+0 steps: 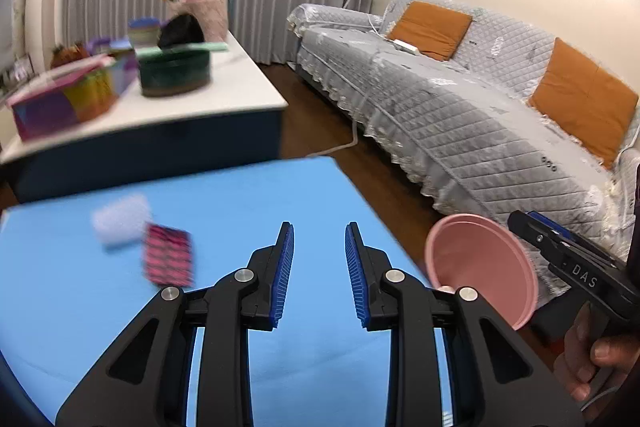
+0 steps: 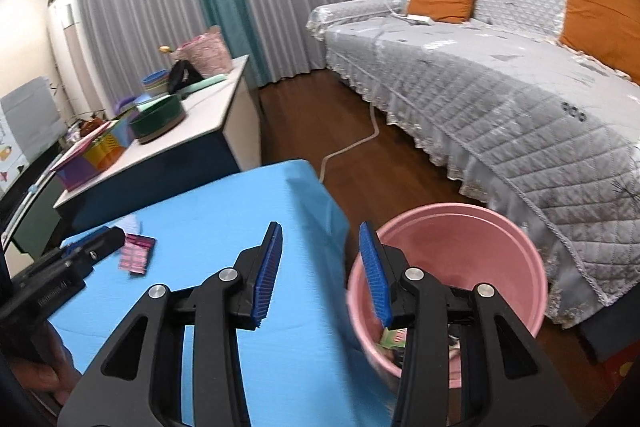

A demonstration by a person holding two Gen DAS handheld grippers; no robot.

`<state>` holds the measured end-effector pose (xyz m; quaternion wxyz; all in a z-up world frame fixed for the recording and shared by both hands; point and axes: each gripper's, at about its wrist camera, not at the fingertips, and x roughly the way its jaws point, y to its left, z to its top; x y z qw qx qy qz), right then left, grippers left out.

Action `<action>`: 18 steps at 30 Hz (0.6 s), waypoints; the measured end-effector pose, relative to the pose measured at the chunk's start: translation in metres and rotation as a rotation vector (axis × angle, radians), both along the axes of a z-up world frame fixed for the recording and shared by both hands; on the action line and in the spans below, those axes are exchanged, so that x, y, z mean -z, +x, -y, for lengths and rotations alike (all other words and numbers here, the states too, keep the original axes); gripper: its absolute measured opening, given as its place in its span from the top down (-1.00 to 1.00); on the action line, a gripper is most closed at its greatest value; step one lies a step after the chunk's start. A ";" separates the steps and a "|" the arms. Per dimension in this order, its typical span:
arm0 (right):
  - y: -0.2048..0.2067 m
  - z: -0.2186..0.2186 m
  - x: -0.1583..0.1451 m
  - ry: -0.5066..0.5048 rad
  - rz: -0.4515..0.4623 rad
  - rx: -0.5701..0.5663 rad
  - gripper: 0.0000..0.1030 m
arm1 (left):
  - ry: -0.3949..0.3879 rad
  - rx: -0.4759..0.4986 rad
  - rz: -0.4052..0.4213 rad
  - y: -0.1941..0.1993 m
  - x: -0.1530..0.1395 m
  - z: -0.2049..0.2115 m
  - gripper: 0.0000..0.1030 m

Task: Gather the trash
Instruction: 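Move both open grippers back over the remaining table trash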

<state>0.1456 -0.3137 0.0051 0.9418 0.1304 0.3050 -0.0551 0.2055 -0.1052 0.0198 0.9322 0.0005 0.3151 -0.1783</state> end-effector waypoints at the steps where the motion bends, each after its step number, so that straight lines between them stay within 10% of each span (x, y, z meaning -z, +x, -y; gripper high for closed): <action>1: 0.003 -0.007 -0.002 0.002 0.006 -0.014 0.20 | 0.007 -0.007 0.007 0.003 -0.006 -0.009 0.48; 11: 0.018 -0.062 -0.018 0.039 0.052 -0.127 0.20 | 0.061 -0.064 0.032 0.035 -0.032 -0.100 0.48; 18: 0.019 -0.095 -0.016 -0.002 0.071 -0.147 0.12 | 0.041 -0.139 -0.057 0.061 0.022 -0.147 0.48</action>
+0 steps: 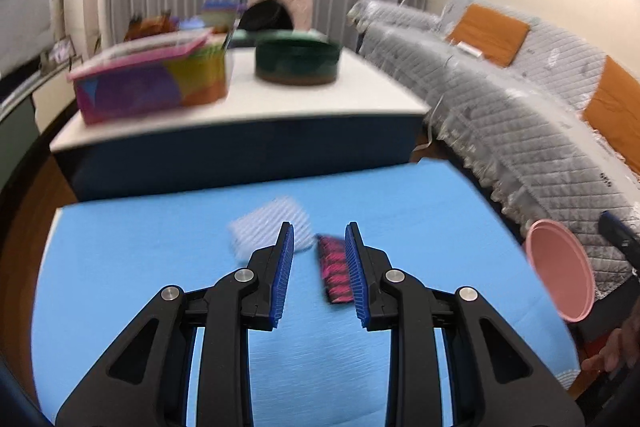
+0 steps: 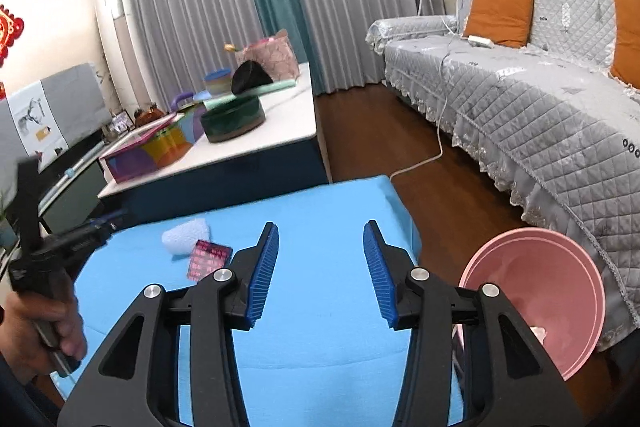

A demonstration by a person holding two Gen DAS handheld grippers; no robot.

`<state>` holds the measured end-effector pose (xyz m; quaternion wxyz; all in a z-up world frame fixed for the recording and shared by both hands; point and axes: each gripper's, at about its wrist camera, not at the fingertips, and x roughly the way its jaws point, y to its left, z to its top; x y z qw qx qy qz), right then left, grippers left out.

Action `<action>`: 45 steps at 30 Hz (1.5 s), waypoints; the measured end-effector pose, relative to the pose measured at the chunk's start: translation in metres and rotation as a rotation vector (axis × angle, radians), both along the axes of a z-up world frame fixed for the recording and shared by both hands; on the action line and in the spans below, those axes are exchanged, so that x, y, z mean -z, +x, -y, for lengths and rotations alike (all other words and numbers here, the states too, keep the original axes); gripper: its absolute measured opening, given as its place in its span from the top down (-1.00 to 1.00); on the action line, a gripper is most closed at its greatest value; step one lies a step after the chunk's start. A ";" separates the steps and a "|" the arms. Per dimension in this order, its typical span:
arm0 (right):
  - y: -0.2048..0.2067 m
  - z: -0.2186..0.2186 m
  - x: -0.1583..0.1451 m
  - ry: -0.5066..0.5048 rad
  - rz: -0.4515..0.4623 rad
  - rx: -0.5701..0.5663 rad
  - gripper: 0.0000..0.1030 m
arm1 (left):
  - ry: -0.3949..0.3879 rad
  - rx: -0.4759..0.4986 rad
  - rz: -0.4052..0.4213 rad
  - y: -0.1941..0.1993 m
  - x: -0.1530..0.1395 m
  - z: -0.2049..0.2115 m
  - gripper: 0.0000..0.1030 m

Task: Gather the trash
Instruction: 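Move both open grippers back over the remaining table trash, then grasp the pink-printed black packet with the right gripper while the left gripper grasps the bubble wrap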

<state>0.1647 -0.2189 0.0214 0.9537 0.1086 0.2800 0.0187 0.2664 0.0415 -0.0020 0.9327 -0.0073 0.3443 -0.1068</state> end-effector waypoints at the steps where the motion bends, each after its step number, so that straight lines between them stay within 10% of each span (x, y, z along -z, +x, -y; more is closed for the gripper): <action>1: 0.001 -0.003 0.002 -0.007 -0.002 0.001 0.12 | 0.013 -0.003 0.003 0.004 0.003 -0.003 0.48; 29: 0.122 -0.152 0.085 0.017 -0.206 -0.228 -0.30 | -0.050 -0.007 -0.053 0.060 0.047 -0.077 0.47; 33: 0.137 -0.169 0.101 0.010 -0.260 -0.263 -0.32 | -0.048 0.022 -0.063 0.065 0.053 -0.069 0.14; 45: 0.156 -0.173 0.125 -0.014 -0.344 -0.236 -0.22 | -0.091 0.034 -0.137 0.081 0.074 -0.058 0.13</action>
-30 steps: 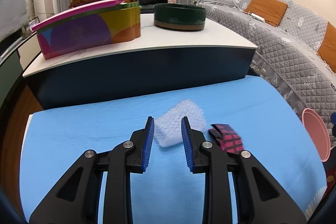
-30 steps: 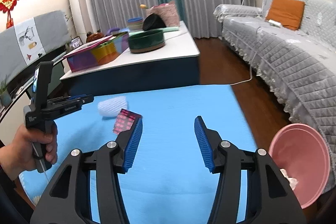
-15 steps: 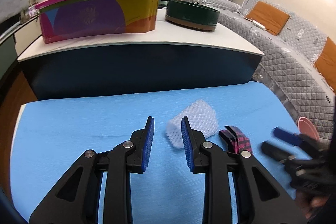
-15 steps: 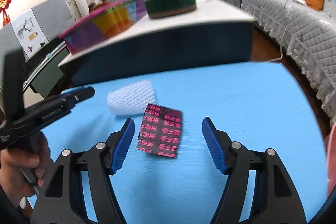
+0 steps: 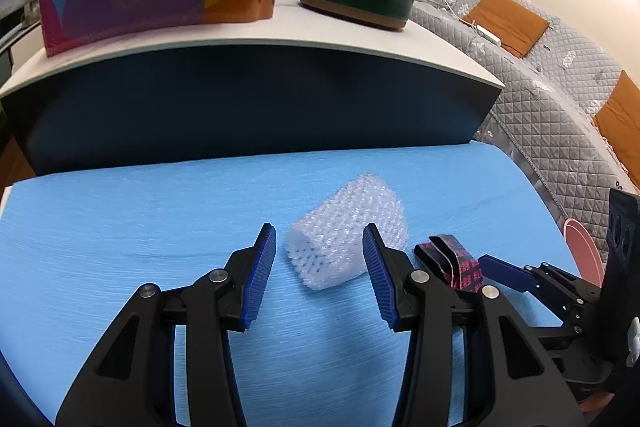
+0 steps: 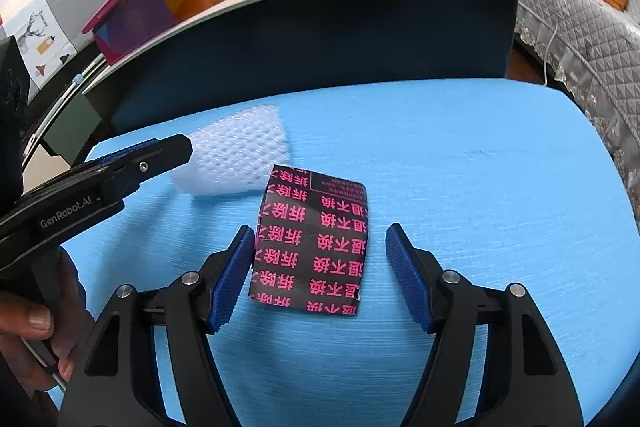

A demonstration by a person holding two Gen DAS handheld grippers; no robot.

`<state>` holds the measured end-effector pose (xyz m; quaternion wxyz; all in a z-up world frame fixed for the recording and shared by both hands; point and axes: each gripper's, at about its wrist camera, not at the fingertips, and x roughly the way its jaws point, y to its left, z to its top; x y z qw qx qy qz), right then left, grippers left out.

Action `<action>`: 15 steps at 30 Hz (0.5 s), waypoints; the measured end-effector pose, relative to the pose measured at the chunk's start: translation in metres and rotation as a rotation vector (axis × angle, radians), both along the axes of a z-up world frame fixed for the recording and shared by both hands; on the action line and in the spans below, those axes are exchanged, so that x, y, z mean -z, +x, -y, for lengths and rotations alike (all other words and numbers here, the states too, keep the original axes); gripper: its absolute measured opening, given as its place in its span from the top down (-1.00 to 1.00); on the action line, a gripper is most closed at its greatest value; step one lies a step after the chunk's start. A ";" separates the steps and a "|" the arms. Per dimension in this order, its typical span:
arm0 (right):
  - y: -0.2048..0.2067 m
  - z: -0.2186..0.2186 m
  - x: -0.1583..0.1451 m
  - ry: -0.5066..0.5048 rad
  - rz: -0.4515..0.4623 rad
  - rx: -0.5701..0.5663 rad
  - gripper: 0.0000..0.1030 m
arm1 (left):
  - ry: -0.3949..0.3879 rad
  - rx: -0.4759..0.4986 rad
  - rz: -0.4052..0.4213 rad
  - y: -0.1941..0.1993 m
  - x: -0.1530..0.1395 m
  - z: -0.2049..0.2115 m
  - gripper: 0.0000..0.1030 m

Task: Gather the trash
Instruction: 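Grasp the pink-printed black packet with the right gripper while the left gripper grasps the bubble wrap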

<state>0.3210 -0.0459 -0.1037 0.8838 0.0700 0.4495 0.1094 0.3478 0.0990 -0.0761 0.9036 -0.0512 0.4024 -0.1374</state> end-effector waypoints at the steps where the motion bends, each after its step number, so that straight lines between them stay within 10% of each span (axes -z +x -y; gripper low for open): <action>1: 0.000 0.002 0.001 0.007 -0.005 0.002 -0.09 | 0.002 0.004 -0.005 0.000 0.001 0.002 0.13; 8: -0.010 0.025 -0.003 0.007 -0.006 0.013 -0.04 | 0.050 0.032 -0.011 -0.001 -0.001 0.016 0.71; 15: -0.030 0.057 -0.023 -0.013 0.037 0.042 -0.04 | 0.119 0.031 0.020 -0.011 -0.010 0.027 0.86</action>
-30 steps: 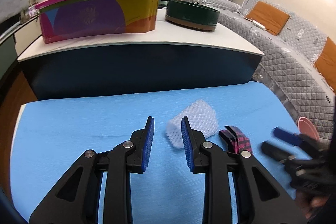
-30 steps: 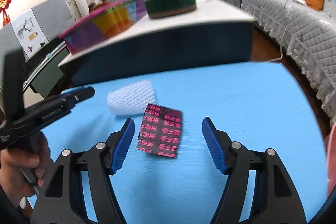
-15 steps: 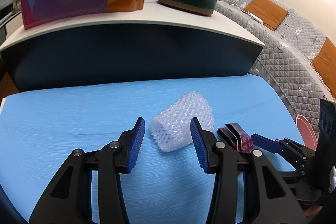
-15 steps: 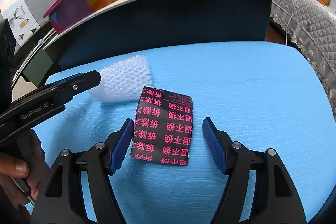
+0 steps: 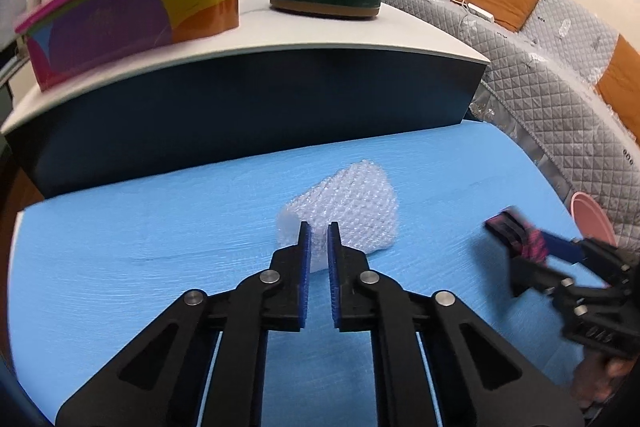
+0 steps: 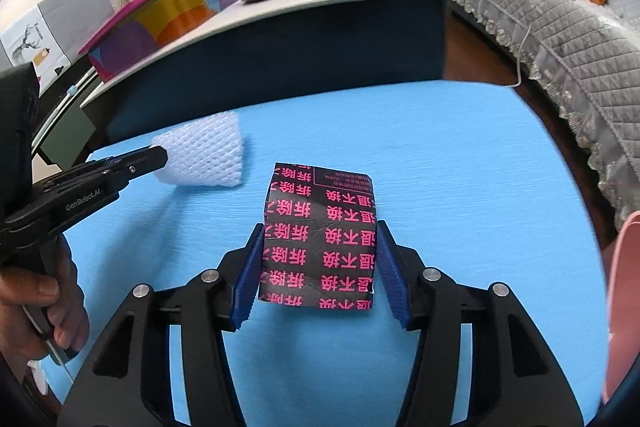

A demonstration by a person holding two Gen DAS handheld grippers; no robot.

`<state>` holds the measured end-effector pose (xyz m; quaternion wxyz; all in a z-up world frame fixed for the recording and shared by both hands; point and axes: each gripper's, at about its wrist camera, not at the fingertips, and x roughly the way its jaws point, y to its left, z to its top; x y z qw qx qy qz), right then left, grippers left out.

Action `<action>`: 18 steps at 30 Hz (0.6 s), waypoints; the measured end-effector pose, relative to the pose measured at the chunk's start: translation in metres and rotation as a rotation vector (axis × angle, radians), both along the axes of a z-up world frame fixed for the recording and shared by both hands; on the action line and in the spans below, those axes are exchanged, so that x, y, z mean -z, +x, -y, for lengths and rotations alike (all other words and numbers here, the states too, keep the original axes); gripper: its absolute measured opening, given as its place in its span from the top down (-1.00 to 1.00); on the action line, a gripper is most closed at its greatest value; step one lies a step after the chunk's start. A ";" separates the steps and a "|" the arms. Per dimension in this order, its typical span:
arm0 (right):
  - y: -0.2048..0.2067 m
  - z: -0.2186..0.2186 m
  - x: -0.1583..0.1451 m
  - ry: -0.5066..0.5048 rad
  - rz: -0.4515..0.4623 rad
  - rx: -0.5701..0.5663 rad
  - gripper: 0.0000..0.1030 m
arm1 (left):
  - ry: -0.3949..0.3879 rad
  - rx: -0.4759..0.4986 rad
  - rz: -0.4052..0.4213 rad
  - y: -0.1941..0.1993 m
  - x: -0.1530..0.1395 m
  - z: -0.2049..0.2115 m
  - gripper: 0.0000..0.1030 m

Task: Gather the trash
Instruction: 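Grasp the pink-printed black packet with the right gripper while the left gripper grasps the bubble wrap, then carry the bubble wrap in the left gripper while the right gripper carries the packet to the pink bin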

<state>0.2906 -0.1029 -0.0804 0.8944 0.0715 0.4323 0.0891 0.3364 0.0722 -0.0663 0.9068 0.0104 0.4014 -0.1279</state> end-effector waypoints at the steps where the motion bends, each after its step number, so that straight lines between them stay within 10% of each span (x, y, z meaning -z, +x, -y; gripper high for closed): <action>1: -0.003 0.003 -0.003 -0.003 0.008 0.003 -0.04 | 0.010 -0.007 0.006 -0.003 -0.002 0.001 0.86; 18: -0.078 0.066 -0.088 -0.104 0.183 0.020 -0.04 | 0.092 -0.044 0.113 -0.069 -0.055 0.030 0.88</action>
